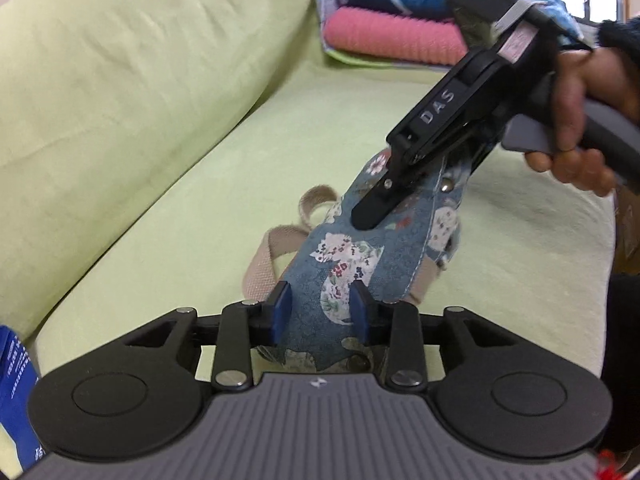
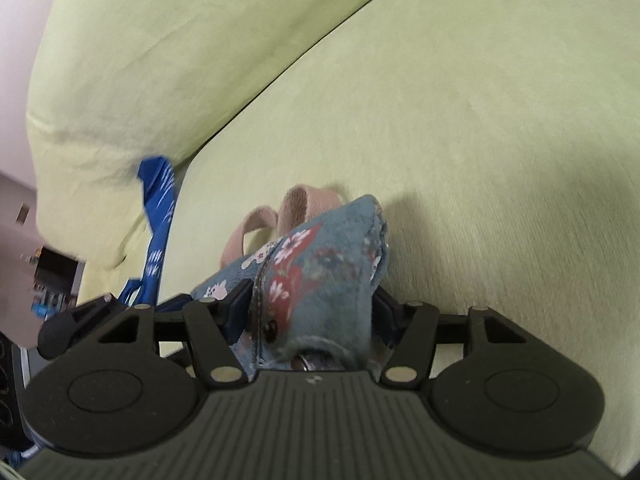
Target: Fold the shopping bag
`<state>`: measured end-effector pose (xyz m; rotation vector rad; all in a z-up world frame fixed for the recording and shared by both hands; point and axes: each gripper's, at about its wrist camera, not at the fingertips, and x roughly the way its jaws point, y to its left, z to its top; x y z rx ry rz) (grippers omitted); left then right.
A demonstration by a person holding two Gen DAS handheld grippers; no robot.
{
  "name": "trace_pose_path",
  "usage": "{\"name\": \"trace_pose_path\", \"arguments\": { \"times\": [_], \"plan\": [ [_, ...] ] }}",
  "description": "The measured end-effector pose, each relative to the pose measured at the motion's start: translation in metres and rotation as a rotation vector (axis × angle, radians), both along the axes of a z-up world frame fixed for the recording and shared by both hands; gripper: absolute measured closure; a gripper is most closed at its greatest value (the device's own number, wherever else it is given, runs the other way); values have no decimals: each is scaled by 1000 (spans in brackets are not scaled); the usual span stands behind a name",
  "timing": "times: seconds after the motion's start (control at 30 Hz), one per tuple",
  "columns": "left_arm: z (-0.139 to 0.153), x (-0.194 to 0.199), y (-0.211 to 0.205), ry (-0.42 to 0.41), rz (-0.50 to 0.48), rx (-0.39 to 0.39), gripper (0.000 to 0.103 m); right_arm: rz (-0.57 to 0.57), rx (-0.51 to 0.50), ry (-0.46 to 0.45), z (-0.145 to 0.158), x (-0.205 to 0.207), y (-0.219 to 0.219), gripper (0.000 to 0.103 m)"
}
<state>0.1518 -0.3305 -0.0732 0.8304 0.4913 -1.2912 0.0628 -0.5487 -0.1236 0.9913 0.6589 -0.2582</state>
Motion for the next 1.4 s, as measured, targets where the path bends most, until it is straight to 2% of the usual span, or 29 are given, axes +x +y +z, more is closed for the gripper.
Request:
{"name": "trace_pose_path", "arguments": {
  "times": [0.13,0.17,0.2,0.27,0.33,0.4,0.47,0.53,0.57,0.63,0.77,0.9,1.0,1.1,1.4],
  "plan": [
    [5,2,-2,-14,-3,33,62,-26,-51,20,10,0,7,45],
    [4,1,-3,-13,-2,39,62,-32,-74,31,13,0,10,40],
    [4,0,-4,-8,2,41,62,-41,-122,43,19,-1,14,38],
    [3,2,-3,7,8,40,62,-53,-299,54,35,-8,27,32],
    [1,3,-7,9,7,39,62,-79,-452,52,50,-18,40,34],
    [0,3,-7,10,5,39,62,-103,-598,14,64,-29,57,43],
    [0,7,-6,14,1,41,62,-62,-744,-26,70,-33,79,70],
    [0,10,-8,14,-11,48,62,22,-857,-42,67,-29,101,79],
    [1,12,-9,15,-18,53,62,69,-866,-28,61,-24,107,87],
    [0,15,-10,14,-34,62,59,71,-864,39,42,-16,111,86],
    [-3,20,-15,24,-44,65,58,67,-817,40,23,-13,96,86],
    [-4,23,-16,49,-20,49,58,97,-788,60,26,-8,90,86],
    [-5,20,-16,43,3,44,59,111,-822,94,29,-9,99,86],
    [-5,18,-17,42,25,42,59,111,-801,124,33,1,99,86],
    [-6,20,-13,52,36,25,59,115,-771,114,32,-2,95,86]
  ]
}}
